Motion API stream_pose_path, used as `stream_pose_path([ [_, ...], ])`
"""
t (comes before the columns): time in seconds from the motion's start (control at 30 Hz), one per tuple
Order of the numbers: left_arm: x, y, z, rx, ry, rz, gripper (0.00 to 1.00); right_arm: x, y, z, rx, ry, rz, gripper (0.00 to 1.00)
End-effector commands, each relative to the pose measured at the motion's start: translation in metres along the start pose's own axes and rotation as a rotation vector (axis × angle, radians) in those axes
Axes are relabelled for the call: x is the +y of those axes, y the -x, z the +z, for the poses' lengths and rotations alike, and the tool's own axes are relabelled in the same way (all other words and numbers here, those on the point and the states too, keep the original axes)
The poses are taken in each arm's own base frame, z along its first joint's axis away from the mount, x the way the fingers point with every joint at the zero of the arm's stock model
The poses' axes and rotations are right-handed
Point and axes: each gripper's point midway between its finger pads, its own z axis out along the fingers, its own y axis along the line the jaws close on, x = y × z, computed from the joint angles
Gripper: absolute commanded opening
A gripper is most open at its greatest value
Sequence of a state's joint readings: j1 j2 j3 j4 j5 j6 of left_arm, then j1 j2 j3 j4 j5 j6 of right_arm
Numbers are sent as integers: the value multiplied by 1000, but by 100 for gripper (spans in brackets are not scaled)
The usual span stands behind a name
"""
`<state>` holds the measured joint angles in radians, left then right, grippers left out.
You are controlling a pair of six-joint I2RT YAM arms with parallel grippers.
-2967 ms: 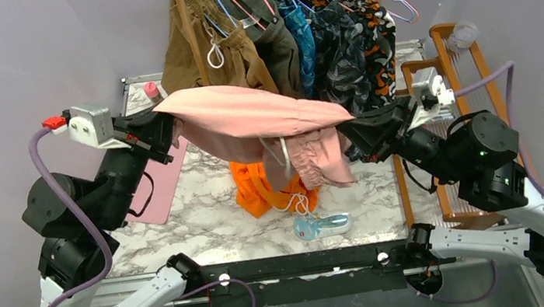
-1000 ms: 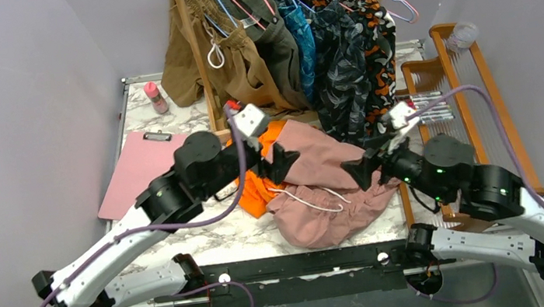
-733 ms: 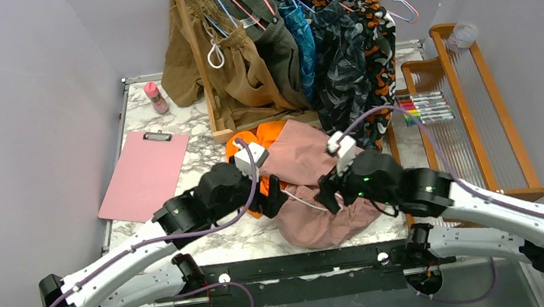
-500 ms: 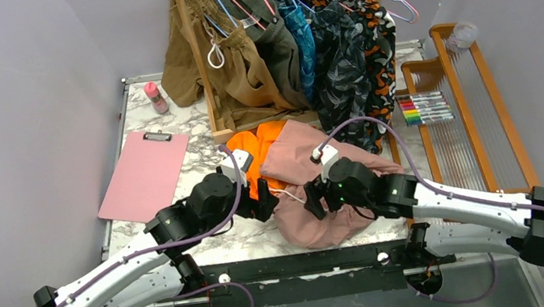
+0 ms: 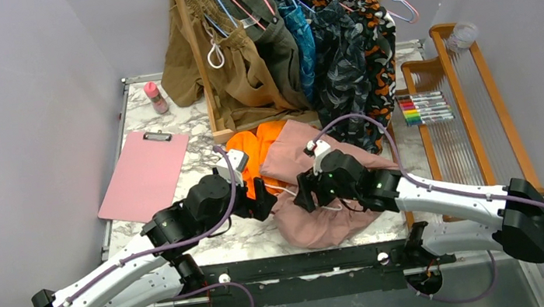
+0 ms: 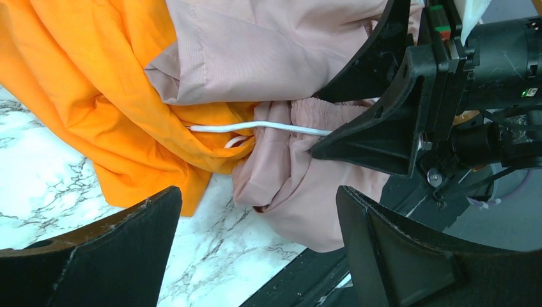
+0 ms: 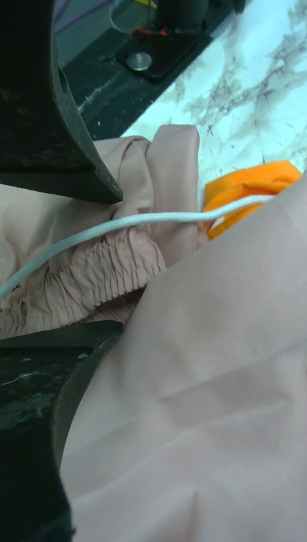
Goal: Place the shorts on the hanger
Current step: Adjust the shorts at the center of the board.
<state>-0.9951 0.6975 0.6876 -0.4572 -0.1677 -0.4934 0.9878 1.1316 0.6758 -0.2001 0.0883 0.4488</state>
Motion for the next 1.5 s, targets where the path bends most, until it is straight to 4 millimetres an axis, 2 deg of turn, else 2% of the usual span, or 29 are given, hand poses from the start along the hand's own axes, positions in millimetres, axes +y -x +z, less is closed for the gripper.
stream_pose_path([
  [0.0,1,8,-1,-29,13,0,93,23,0,1,-3,134,14,70],
  [0.1,0,10,-2,-31,11,1,93,42,6,-8,-13,237,-12,70],
  [0.23,0,10,-4,-38,4,1,93,70,15,-31,-34,407,-62,67],
  [0.47,1,12,-5,-49,11,-7,93,97,14,-57,-14,585,-132,56],
  [0.53,1,11,-3,-44,11,-9,92,87,22,-55,-42,514,-119,56],
  [0.63,0,11,-2,-38,10,-9,92,51,41,-48,-145,288,-65,56],
  [0.7,-1,12,-3,-41,8,-10,92,37,47,-47,-171,213,-45,56],
  [0.87,-2,15,-3,-45,9,-9,92,9,46,-35,-152,44,9,57],
  [0.97,-6,17,1,-35,3,-13,92,-7,46,-34,-161,-42,43,57],
  [1.07,-13,18,10,1,-4,-20,89,-12,42,-36,-152,-59,35,57],
  [1.23,-26,14,31,83,-11,-37,85,-10,29,-39,-126,-21,15,56],
  [1.47,-41,-1,56,187,2,-68,78,-30,37,-75,-236,-85,19,56],
])
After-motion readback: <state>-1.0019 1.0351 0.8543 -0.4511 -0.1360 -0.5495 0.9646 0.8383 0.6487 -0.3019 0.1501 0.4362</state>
